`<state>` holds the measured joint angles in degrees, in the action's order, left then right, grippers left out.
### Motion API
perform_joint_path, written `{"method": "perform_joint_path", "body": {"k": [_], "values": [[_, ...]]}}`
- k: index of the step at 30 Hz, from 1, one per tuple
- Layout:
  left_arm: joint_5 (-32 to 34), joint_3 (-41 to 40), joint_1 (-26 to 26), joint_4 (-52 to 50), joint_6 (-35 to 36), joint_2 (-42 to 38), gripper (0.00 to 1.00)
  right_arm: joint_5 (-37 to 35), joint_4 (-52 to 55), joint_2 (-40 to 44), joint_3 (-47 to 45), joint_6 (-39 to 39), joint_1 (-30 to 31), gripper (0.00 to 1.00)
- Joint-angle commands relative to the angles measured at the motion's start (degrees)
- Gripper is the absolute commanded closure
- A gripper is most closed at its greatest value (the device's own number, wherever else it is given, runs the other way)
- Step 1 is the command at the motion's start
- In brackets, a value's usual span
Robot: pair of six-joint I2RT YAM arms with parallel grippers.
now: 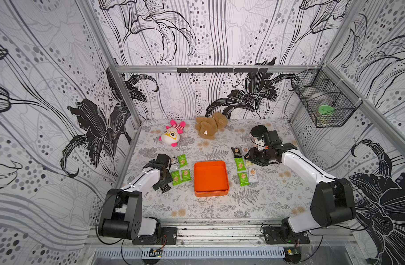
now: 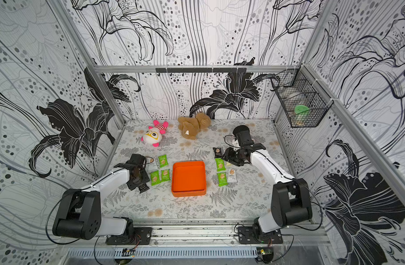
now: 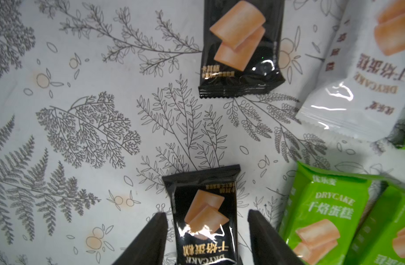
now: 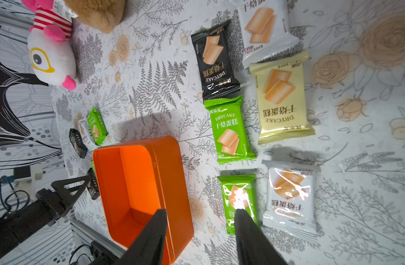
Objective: Take the cookies out of the storage box
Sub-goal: Place the cookie at the center of the board, then reset both arms
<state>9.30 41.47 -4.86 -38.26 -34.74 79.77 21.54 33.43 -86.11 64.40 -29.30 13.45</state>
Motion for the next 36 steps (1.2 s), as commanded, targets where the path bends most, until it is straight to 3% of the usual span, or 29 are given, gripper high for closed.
{"method": "perform_joint_path", "body": {"k": [1, 8, 15, 18, 22, 24, 26, 29, 30, 31, 34, 36], "values": [[1.1, 2.0, 0.4, 0.4, 0.7, 0.0, 0.31, -2.5, 2.2, 0.2, 2.1, 2.2, -0.3, 0.46], [0.7, 7.3, 0.4, 1.8, 3.0, -2.9, 0.26, -13.4, -2.1, 0.8, 0.4, 8.9, -0.3, 0.46], [-1.4, 9.4, 0.4, 20.2, 11.7, -0.5, 0.24, -34.7, -30.6, 10.7, -20.5, 22.6, -0.9, 0.46], [-2.7, 4.5, 0.4, 33.7, 16.0, 0.3, 0.23, -37.8, -44.3, 11.2, -29.1, 26.4, -3.2, 0.46], [-2.4, -7.1, 0.3, 58.6, 20.9, -1.2, 0.22, -40.8, -65.6, 9.4, -39.6, 27.2, -4.8, 0.46], [-0.8, -10.2, 0.3, 65.5, 22.8, -1.6, 0.21, -42.1, -74.6, 8.1, -42.7, 26.6, -4.9, 0.43], [-2.4, -12.9, 0.4, 71.9, 25.2, -1.0, 0.19, -44.4, -75.0, 5.4, -41.7, 26.3, -5.0, 0.43], [1.3, -20.2, 0.2, 85.8, 27.5, 0.1, 0.14, -40.9, -76.3, 6.3, -42.9, 26.5, -6.4, 0.42], [2.4, -20.6, 0.2, 84.1, 26.1, -0.9, 0.1, -39.4, -77.2, 7.2, -43.7, 26.4, -6.8, 0.41], [2.1, -21.9, 0.2, 87.4, 26.9, -1.3, 0.02, -38.4, -78.6, 8.3, -45.3, 27.1, -6.8, 0.4], [0.7, -21.8, 0.2, 86.5, 27.1, -1.6, 0.03, -37.4, -84.5, 12.2, -50.3, 28.3, -6.8, 0.13], [0.4, -19.8, 0.3, 84.7, 27.3, 0.1, 0.03, -37.9, -87.9, 13.8, -52.7, 28.8, -6.9, 0.08]]}}
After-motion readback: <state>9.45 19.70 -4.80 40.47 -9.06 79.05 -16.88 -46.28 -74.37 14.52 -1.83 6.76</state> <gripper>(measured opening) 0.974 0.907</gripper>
